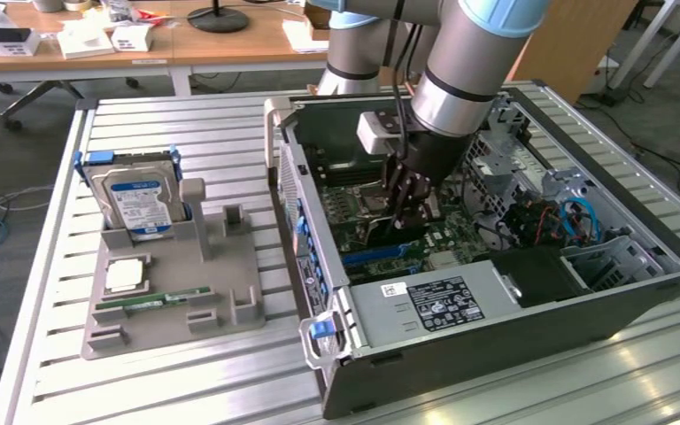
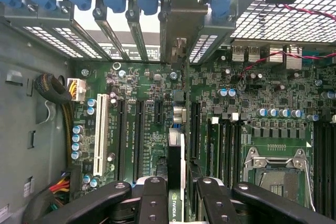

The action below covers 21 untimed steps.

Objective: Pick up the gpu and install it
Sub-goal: 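Insert the gpu into the slot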

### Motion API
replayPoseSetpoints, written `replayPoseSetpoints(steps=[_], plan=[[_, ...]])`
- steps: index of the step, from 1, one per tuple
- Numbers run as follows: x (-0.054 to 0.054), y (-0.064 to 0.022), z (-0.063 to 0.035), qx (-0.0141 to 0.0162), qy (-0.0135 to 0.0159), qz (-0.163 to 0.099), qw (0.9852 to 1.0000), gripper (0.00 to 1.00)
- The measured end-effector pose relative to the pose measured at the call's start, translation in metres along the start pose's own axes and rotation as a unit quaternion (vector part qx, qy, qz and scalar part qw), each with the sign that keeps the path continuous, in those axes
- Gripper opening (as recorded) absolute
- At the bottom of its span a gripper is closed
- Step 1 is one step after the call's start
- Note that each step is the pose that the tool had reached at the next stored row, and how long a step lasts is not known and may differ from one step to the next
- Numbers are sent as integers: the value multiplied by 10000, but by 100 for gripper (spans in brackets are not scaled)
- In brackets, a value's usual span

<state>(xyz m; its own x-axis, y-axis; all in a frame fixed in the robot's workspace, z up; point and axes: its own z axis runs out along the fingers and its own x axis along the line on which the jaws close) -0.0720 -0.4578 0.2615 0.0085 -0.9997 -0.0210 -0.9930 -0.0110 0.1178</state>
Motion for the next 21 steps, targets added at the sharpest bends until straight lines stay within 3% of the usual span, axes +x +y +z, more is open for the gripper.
replayPoseSetpoints(steps=[21], plan=[[1, -4, 38, 8, 0, 0, 10000, 26]])
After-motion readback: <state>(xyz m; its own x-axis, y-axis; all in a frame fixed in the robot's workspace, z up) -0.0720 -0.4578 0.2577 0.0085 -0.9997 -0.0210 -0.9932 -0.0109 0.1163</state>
